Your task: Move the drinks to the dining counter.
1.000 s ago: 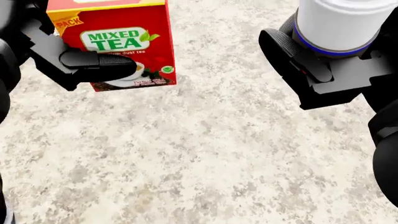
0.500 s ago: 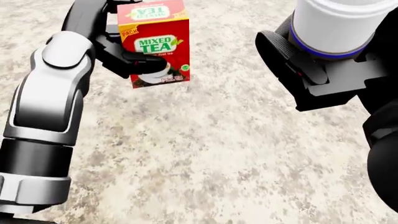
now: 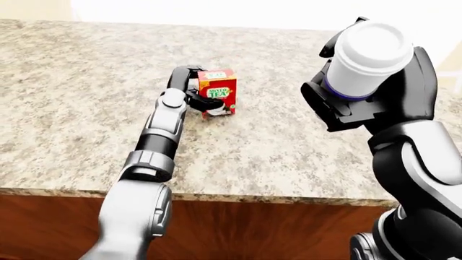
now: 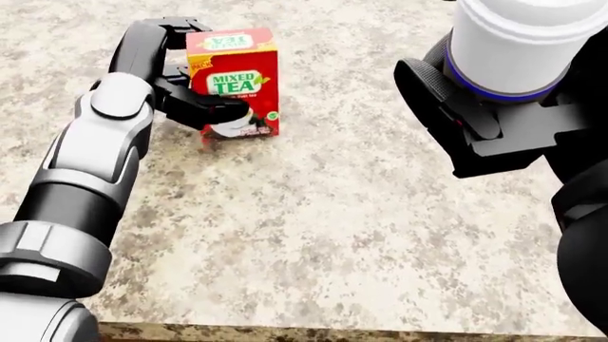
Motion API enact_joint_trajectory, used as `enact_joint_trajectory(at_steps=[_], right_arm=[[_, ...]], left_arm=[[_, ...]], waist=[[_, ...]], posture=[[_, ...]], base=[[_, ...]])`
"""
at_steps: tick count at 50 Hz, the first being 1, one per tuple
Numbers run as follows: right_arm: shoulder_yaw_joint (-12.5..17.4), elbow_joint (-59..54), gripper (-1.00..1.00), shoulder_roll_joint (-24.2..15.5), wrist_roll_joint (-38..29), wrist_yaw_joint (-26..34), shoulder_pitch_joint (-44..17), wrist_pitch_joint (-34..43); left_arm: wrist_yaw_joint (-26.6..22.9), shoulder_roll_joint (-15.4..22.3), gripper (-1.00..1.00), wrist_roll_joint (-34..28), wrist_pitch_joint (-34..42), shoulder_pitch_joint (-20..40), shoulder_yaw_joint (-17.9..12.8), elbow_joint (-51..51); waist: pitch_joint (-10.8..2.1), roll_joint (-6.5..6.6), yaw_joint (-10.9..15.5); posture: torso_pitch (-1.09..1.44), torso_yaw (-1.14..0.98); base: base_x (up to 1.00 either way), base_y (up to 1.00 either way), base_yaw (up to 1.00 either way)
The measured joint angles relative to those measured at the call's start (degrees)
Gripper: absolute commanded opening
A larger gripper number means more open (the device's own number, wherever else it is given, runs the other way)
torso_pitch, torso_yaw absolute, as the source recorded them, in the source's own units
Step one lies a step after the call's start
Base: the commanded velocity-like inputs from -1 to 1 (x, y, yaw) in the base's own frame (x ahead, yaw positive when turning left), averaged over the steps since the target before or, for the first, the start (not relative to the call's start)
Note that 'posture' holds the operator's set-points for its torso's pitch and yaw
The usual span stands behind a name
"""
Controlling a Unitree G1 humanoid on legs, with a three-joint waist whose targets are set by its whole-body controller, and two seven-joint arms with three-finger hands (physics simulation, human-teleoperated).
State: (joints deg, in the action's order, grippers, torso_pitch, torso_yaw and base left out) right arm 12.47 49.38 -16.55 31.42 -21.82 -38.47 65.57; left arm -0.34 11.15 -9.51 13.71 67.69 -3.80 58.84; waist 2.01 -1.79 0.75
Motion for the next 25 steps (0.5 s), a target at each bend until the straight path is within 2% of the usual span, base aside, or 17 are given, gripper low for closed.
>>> enact_joint_trajectory(at_steps=[8, 12, 17, 21, 25], right_arm=[[0.0, 0.0, -1.0, 0.35, -0.69, 0.52, -0.03, 0.4], [-0.01, 0.06, -1.0, 0.44, -0.98, 0.8, 0.09, 0.26], [-0.21, -0.22, -1.0, 0.66, -1.53, 1.13, 0.32, 0.0], [-0.19, -0.13, -1.0, 0.78, -1.72, 1.35, 0.35, 0.08], [-0.01, -0.2, -1.0, 0.75, -1.98, 1.55, 0.35, -0.04]], left_arm=[[-0.43, 0.12, -0.19, -0.46, -1.25, -0.31, -0.08, -0.01], [-1.33, 0.06, 0.14, -0.44, -1.67, -1.07, -0.1, -0.99], [-1.95, 0.2, 0.28, -1.06, -1.64, -1.54, 0.09, -1.53], [-2.01, 0.27, 0.66, -1.73, -1.48, -1.81, 0.26, -1.37], [-1.95, 0.33, 0.63, -2.26, -1.41, -2.04, 0.22, -0.85]], waist=[[-0.27, 0.06, 0.04], [-0.41, 0.07, 0.03], [-0.37, 0.1, -0.01], [-0.33, 0.14, -0.01], [-0.28, 0.13, -0.02]], posture=[[0.0, 0.0], [0.0, 0.0], [0.0, 0.0], [0.0, 0.0], [0.0, 0.0]], base=[[0.0, 0.0, 0.0], [0.0, 0.0, 0.0], [0.0, 0.0, 0.0], [0.0, 0.0, 0.0], [0.0, 0.0, 0.0]])
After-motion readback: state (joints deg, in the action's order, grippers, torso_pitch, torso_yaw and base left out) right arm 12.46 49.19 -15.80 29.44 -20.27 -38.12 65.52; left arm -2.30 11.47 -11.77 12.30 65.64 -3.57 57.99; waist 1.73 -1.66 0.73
